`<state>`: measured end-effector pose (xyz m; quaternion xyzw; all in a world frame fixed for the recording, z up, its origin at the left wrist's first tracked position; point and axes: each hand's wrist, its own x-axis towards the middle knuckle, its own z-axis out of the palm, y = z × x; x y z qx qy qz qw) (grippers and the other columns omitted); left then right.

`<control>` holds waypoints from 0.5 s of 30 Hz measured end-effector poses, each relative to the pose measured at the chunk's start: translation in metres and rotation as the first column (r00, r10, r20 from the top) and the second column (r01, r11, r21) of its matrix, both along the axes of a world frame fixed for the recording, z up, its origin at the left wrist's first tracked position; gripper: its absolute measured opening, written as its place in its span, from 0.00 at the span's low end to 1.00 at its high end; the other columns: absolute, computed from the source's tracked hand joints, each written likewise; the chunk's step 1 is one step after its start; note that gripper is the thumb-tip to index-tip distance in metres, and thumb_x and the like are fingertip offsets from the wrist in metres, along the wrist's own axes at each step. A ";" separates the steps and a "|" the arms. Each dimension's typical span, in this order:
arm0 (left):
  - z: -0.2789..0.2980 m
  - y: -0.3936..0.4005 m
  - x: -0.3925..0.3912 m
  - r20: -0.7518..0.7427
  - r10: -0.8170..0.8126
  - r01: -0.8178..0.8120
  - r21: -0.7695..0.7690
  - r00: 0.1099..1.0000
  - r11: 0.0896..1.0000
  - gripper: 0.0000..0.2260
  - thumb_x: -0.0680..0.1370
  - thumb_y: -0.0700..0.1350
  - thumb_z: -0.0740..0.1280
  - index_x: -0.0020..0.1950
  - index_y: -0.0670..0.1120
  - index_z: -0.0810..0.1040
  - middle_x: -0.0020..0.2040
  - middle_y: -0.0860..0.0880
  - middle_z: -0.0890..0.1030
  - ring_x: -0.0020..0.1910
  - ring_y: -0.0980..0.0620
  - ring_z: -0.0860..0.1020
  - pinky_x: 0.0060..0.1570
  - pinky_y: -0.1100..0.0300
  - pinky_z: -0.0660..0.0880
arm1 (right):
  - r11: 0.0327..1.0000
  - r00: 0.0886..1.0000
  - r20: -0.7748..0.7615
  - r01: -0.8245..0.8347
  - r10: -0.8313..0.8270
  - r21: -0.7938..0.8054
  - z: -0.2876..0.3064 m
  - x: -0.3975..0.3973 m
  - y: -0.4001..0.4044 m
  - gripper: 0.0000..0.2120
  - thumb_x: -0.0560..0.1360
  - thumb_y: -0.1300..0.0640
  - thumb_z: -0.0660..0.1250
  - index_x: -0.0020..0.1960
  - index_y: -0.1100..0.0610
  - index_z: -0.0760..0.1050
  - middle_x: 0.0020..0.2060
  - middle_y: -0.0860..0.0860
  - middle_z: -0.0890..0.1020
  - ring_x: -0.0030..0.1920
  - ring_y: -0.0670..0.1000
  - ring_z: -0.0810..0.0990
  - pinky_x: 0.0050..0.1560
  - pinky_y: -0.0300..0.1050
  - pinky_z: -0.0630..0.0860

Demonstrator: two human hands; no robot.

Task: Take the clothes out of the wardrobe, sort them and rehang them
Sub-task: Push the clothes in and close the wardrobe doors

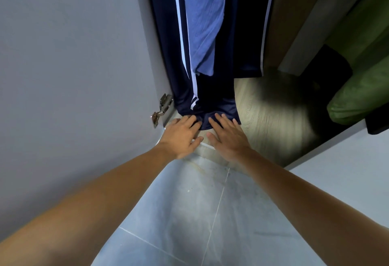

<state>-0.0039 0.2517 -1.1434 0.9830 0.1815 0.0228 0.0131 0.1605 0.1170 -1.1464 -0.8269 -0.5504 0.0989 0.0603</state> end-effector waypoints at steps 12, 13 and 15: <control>0.031 -0.034 -0.026 0.065 0.076 -0.077 0.012 0.995 0.997 0.25 0.84 0.54 0.57 0.78 0.43 0.68 0.76 0.47 0.69 0.70 0.46 0.70 0.60 0.51 0.72 | 0.999 1.000 0.015 0.005 -0.006 0.047 0.021 -0.011 -0.027 0.33 0.84 0.42 0.56 0.85 0.54 0.52 0.85 0.53 0.52 0.85 0.53 0.46 0.84 0.55 0.45; 0.040 -0.041 -0.037 0.065 0.082 -0.082 0.001 0.995 0.997 0.25 0.84 0.54 0.57 0.77 0.43 0.68 0.75 0.47 0.70 0.69 0.45 0.71 0.59 0.51 0.72 | 0.999 1.000 0.017 0.003 -0.004 0.043 0.030 -0.016 -0.033 0.33 0.84 0.43 0.57 0.85 0.54 0.53 0.85 0.53 0.53 0.85 0.54 0.47 0.84 0.56 0.46; 0.067 -0.055 -0.057 0.047 0.108 -0.106 -0.029 0.993 0.994 0.23 0.83 0.53 0.56 0.75 0.44 0.70 0.73 0.47 0.71 0.68 0.45 0.72 0.60 0.50 0.72 | 0.999 1.000 0.025 -0.005 0.004 0.039 0.057 -0.031 -0.046 0.33 0.83 0.42 0.54 0.84 0.56 0.57 0.84 0.55 0.57 0.84 0.56 0.52 0.83 0.57 0.50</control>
